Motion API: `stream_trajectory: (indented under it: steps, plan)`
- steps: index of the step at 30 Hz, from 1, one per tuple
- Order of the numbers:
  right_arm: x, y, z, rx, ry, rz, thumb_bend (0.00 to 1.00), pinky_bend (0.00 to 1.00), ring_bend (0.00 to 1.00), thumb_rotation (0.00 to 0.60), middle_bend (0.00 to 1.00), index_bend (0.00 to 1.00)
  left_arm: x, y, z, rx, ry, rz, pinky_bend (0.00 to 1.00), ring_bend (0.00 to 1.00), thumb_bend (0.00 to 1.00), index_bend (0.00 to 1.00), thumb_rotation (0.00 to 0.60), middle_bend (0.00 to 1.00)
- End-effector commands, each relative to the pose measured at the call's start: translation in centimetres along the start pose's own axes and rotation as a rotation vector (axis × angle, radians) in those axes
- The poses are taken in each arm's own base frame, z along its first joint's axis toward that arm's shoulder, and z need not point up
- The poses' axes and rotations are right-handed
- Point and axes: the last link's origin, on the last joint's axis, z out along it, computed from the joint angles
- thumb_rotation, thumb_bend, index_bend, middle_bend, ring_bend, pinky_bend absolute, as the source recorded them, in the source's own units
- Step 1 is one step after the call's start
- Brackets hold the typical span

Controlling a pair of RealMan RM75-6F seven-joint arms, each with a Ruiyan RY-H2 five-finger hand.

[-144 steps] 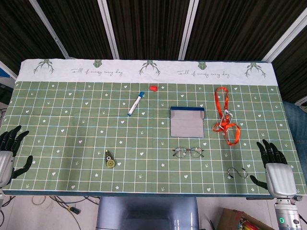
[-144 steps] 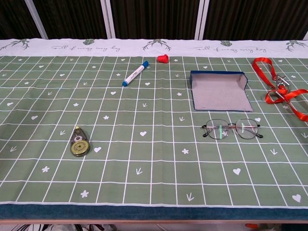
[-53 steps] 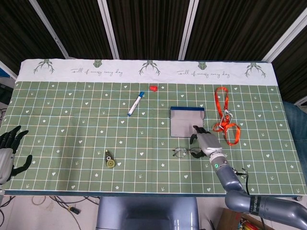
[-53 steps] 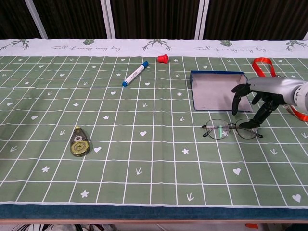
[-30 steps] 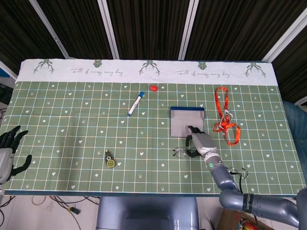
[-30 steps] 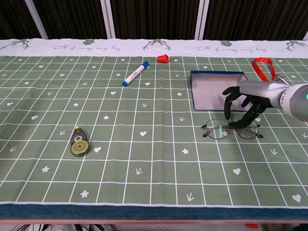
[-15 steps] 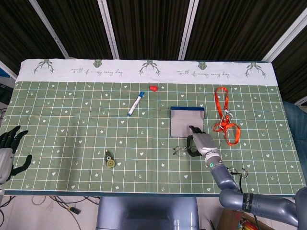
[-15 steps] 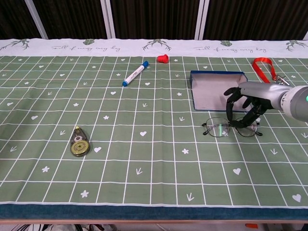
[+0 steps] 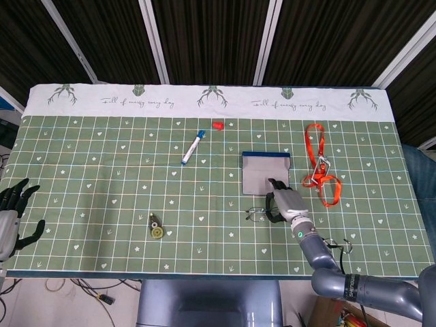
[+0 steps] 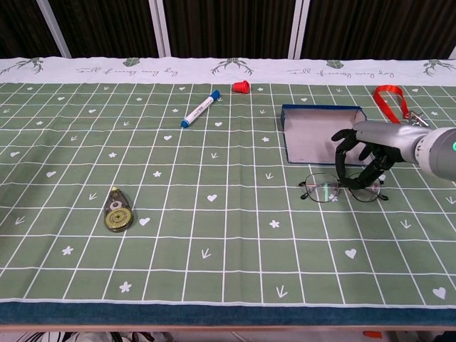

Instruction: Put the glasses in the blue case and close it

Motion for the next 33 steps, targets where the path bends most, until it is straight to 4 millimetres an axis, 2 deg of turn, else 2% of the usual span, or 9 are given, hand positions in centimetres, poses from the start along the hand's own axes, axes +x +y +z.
stream_trajectory:
  steps: [1, 22, 33]
  plan:
    - [0.0, 0.0, 0.0, 0.001, -0.002, 0.001, 0.48, 0.18, 0.05, 0.6, 0.02, 0.59, 0.0, 0.0, 0.0, 0.0, 0.0, 0.0, 0.0, 0.0, 0.4, 0.13, 0.6, 0.01]
    - [0.5, -0.1, 0.0, 0.019, -0.02, 0.005, 0.53, 0.18, 0.05, 0.6, 0.02, 0.62, 0.0, 0.0, 0.0, 0.0, -0.003, -0.001, 0.0, 0.0, 0.4, 0.14, 0.6, 0.01]
    - [3.5, -0.2, 0.5, 0.037, 0.041, -0.014, 0.53, 0.18, 0.05, 0.6, 0.02, 0.63, 0.0, 0.0, 0.0, 0.0, -0.003, -0.003, 0.0, 0.0, 0.4, 0.14, 0.6, 0.01]
